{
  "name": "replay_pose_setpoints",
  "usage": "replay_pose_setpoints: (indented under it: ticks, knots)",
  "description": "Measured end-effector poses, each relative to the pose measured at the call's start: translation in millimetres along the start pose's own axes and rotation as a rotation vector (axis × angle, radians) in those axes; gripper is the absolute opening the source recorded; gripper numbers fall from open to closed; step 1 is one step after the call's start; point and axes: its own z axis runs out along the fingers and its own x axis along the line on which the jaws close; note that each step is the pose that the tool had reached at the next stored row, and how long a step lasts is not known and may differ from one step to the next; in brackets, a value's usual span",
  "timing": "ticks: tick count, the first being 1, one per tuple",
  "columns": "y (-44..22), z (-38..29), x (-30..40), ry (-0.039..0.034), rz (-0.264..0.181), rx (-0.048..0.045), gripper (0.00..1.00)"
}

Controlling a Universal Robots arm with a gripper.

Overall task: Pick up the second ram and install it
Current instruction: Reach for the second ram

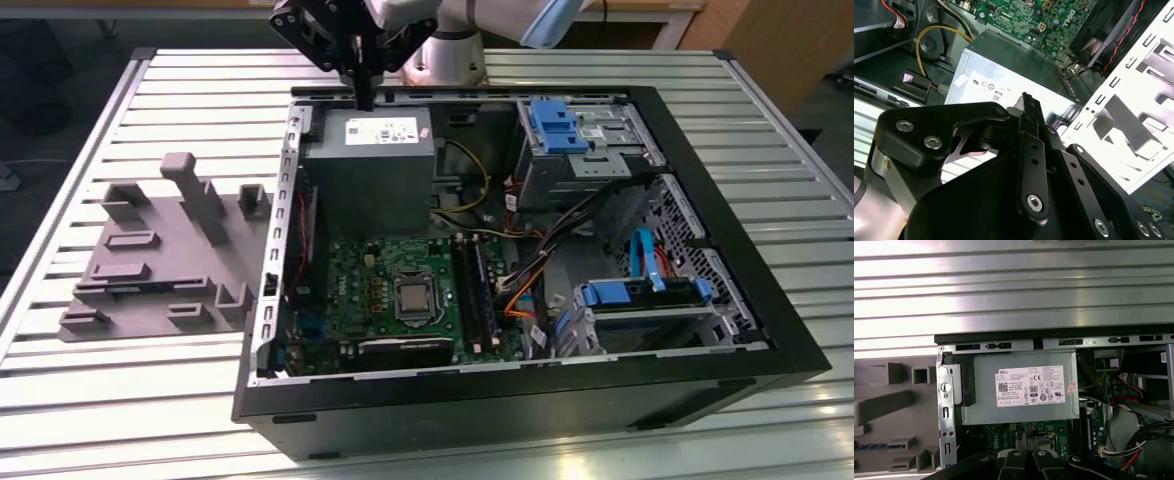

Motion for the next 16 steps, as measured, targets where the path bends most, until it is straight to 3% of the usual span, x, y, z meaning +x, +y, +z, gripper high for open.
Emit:
replay_pose_setpoints:
  ticks: [16]
  knots:
    - [-0.3,-0.1,4.3,0.0001,0.0,0.0001,0.11]
